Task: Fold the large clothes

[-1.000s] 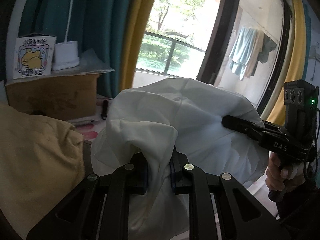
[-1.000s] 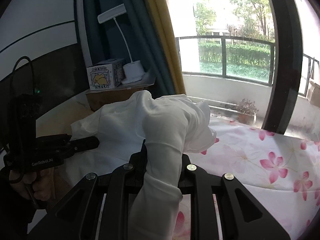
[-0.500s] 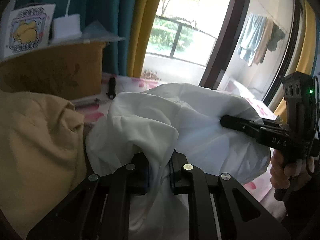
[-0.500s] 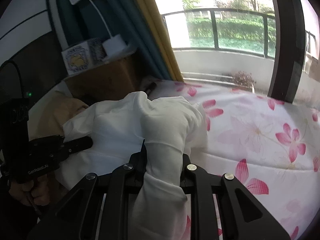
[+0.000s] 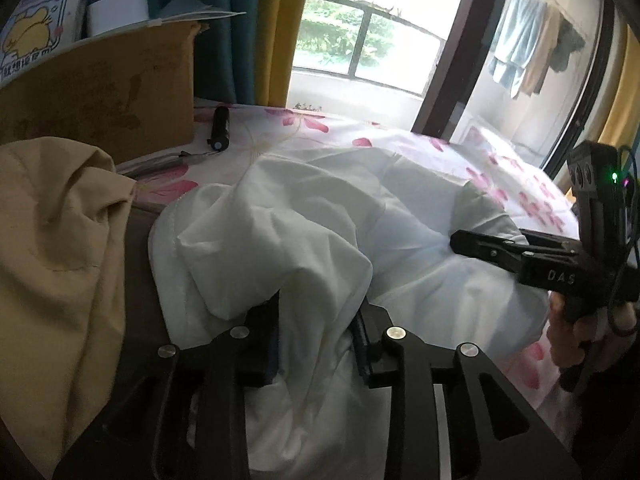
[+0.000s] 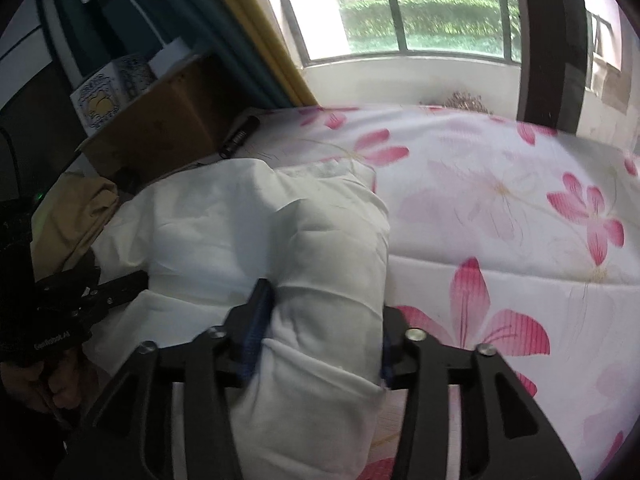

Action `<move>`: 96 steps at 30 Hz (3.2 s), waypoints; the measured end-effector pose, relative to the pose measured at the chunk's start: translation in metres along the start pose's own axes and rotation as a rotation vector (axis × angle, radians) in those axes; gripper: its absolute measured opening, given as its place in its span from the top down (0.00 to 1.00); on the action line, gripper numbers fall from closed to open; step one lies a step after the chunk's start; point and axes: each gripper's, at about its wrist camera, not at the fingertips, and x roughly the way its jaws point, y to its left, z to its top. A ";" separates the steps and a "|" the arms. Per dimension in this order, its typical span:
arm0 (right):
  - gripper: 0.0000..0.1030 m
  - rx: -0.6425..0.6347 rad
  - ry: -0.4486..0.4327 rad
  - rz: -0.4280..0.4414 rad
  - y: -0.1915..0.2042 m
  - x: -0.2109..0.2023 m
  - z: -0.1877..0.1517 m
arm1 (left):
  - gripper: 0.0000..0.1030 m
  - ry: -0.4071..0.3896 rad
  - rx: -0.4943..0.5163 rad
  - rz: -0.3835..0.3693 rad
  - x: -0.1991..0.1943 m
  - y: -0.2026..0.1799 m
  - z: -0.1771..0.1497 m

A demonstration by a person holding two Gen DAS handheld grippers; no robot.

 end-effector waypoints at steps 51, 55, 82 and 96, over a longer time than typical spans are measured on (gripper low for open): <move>0.22 0.129 0.029 -0.026 -0.039 -0.101 -0.076 | 0.61 -0.045 -0.117 0.199 -0.076 -0.028 -0.046; 0.22 0.144 0.019 -0.049 -0.048 -0.114 -0.084 | 0.61 -0.069 -0.123 0.202 -0.084 -0.037 -0.049; 0.22 0.226 -0.101 -0.268 -0.114 -0.209 -0.127 | 0.57 -0.141 0.010 0.061 -0.085 -0.140 -0.049; 0.22 0.169 -0.213 -0.346 -0.120 -0.264 -0.120 | 0.41 -0.307 0.077 0.064 -0.112 -0.180 -0.033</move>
